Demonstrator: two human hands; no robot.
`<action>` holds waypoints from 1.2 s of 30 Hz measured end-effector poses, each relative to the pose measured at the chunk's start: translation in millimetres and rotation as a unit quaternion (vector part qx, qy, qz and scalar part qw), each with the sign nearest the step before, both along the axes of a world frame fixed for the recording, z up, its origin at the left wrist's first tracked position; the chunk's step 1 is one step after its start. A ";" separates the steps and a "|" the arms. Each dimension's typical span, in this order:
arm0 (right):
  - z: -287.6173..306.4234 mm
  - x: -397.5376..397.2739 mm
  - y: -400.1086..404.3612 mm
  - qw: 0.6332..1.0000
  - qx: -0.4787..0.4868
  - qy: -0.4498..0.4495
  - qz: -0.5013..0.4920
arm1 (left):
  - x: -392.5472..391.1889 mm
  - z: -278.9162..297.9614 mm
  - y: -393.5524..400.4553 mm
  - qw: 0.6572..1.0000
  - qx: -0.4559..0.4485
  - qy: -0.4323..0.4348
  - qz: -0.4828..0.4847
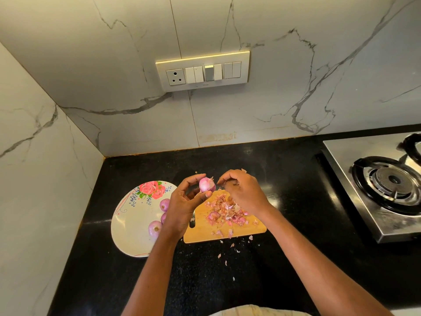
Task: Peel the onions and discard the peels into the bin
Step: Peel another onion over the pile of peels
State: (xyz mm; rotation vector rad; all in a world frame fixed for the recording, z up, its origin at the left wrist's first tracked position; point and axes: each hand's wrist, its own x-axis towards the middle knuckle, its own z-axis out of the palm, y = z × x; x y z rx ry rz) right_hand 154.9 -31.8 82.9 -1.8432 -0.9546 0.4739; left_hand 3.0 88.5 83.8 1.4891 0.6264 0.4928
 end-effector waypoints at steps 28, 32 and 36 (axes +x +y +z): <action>13.1 -4.7 3.6 0.998 0.064 -0.016 0.020 | 4.9 0.0 6.3 0.998 0.063 0.017 -0.017; 10.6 -3.1 2.4 0.994 0.072 -0.086 0.006 | 7.1 1.4 8.7 0.995 0.095 0.028 -0.031; 8.1 -4.4 2.7 0.987 0.084 -0.134 0.008 | 7.5 1.4 10.4 0.992 0.117 0.034 -0.043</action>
